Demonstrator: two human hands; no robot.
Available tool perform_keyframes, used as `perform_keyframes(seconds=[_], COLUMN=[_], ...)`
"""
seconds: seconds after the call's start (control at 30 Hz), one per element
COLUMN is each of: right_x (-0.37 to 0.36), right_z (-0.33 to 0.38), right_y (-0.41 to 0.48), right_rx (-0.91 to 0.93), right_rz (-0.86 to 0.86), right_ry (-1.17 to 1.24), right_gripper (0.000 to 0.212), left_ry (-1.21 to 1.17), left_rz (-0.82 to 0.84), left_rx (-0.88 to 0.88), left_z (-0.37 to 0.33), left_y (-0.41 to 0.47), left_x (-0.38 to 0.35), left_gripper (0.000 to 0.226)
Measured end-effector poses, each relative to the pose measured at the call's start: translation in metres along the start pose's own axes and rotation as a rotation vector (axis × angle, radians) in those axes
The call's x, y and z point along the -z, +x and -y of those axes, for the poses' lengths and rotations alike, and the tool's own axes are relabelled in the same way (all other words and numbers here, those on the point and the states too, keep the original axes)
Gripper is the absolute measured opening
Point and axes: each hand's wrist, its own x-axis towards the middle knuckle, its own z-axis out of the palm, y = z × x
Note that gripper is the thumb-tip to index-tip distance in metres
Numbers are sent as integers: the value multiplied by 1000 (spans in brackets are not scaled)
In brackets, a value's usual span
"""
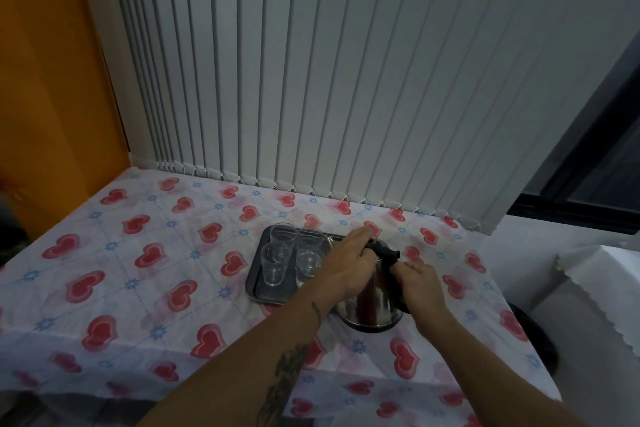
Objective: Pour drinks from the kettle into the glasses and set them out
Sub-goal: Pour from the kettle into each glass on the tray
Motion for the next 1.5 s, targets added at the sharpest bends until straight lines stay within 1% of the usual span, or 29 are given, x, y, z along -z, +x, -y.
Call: perform_keyframes(seconds=[0.13, 0.2, 0.27, 0.3, 0.43, 0.53, 0.63, 0.77, 0.93, 1.03, 1.2, 1.33, 1.5], right_x=[-9, -14, -18, -20, -28, -37, -43, -46, -41, -37, -28, -22, -17], right_z=[-6, -3, 4, 8, 24, 34, 43, 51, 60, 68, 79, 87, 93], right_y=[-4, -1, 3, 5, 12, 17, 21, 25, 30, 33, 38, 41, 44], right_rx=[-20, -18, 6, 17, 50, 47, 46, 72, 90, 105, 113, 98, 89], right_rz=[-31, -31, -16, -6, 32, 81, 122, 169, 187, 203, 232, 255, 251], right_ry=[138, 172, 167, 161, 90, 47, -41, -151, -247, -282, -299, -314, -326], right_gripper=[41, 44, 46, 46, 42, 37, 28, 29, 28, 29, 39, 31, 24], left_ry=[25, 41, 49, 51, 49, 35, 19, -32, -44, -60, -88, -128, -156], left_rz=[-39, -73, -125, -158, -284, -326, -326, -321, -312, -326, -359, -349, -354], left_rx=[-52, -74, -78, -78, -95, -59, -11, 50, 80, 77, 57, 66, 65], left_z=[-1, 2, 7, 9, 17, 23, 28, 35, 36, 33, 23, 19, 14], left_y=[0, 2, 5, 5, 4, 4, 4, 4, 4, 4, 5, 7, 8], left_x=[0, 1, 3, 4, 10, 17, 23, 25, 25, 24, 24, 23, 22], left_gripper=[42, 50, 59, 60, 60, 54, 55, 51, 51, 50, 45, 56, 52])
